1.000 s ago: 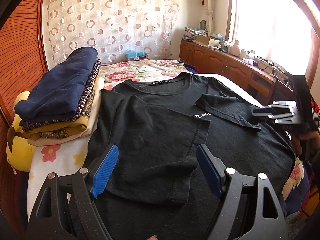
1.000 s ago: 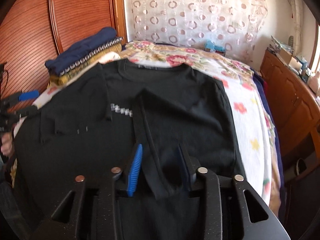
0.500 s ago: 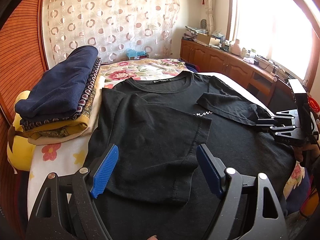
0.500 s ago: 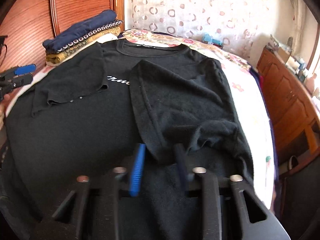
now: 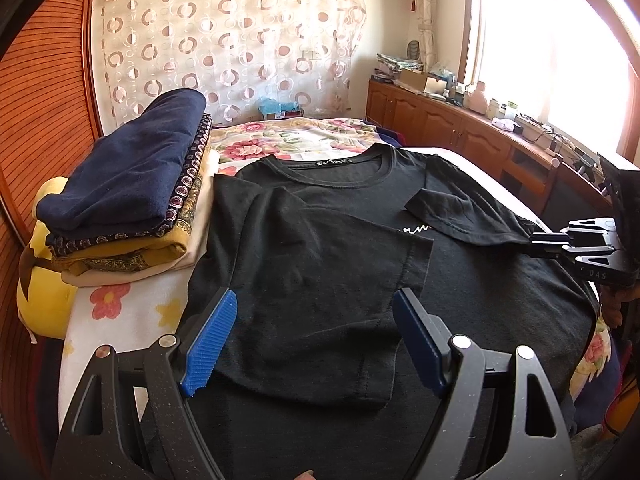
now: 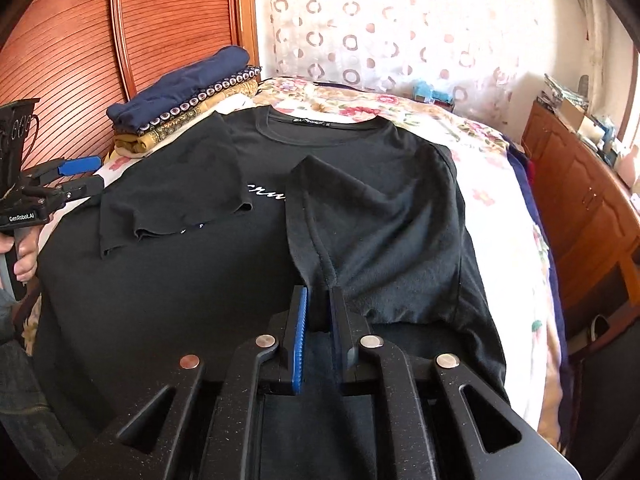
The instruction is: Fold small clothes
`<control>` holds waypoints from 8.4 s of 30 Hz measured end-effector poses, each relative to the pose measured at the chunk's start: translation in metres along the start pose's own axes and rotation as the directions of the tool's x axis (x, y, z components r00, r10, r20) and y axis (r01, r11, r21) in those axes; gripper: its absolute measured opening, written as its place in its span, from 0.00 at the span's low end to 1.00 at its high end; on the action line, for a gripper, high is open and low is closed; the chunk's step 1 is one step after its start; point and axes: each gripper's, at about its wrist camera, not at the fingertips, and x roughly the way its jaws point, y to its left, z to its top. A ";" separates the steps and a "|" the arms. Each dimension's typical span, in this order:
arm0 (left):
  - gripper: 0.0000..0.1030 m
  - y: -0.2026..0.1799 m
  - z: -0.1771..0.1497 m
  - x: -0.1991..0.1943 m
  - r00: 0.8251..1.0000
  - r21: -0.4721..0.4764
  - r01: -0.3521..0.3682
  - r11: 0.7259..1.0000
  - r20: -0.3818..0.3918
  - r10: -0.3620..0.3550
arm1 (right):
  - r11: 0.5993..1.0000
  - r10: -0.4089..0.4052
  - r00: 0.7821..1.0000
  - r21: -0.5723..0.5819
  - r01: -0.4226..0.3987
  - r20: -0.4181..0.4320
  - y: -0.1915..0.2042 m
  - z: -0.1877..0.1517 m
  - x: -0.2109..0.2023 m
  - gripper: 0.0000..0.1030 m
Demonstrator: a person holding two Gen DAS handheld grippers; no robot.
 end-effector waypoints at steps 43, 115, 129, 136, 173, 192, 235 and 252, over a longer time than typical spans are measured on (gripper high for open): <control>0.40 0.056 0.094 0.169 0.960 0.074 -0.072 0.995 -0.264 0.089 | 0.988 -0.095 0.993 0.115 0.102 -0.064 -0.114 0.093 0.133 0.49; 0.04 0.047 0.050 -0.036 0.992 0.035 -0.030 0.999 0.122 0.025 | 0.997 -0.003 0.979 0.072 -0.011 0.203 -0.044 0.010 -0.026 0.10; 0.04 0.056 0.018 -0.086 0.981 -0.016 0.012 1.000 0.192 -0.009 | 0.996 -0.029 0.971 0.089 0.008 0.239 -0.043 -0.013 -0.077 0.10; 0.04 0.062 -0.002 -0.119 0.981 -0.033 0.014 0.999 0.193 -0.007 | 0.994 -0.072 0.968 0.096 0.050 0.242 -0.041 -0.037 -0.117 0.10; 0.77 0.099 -0.011 -0.033 0.996 -0.064 -0.082 0.995 -0.037 0.079 | 0.967 -0.156 0.987 0.208 0.144 0.045 -0.055 -0.061 -0.053 0.46; 0.77 0.105 -0.015 0.034 0.974 -0.054 -0.060 0.997 -0.221 0.047 | 0.961 -0.111 0.994 0.254 0.113 -0.023 -0.076 -0.041 -0.010 0.55; 0.12 0.053 0.074 -0.220 0.905 0.066 0.160 0.985 0.388 -0.173 | 0.998 -0.063 0.891 0.010 0.066 0.450 0.004 -0.043 -0.289 0.10; 0.12 0.059 0.140 -0.257 0.838 0.117 0.047 0.992 0.536 -0.103 | 0.974 -0.149 0.783 -0.048 0.222 0.603 0.032 -0.035 -0.327 0.10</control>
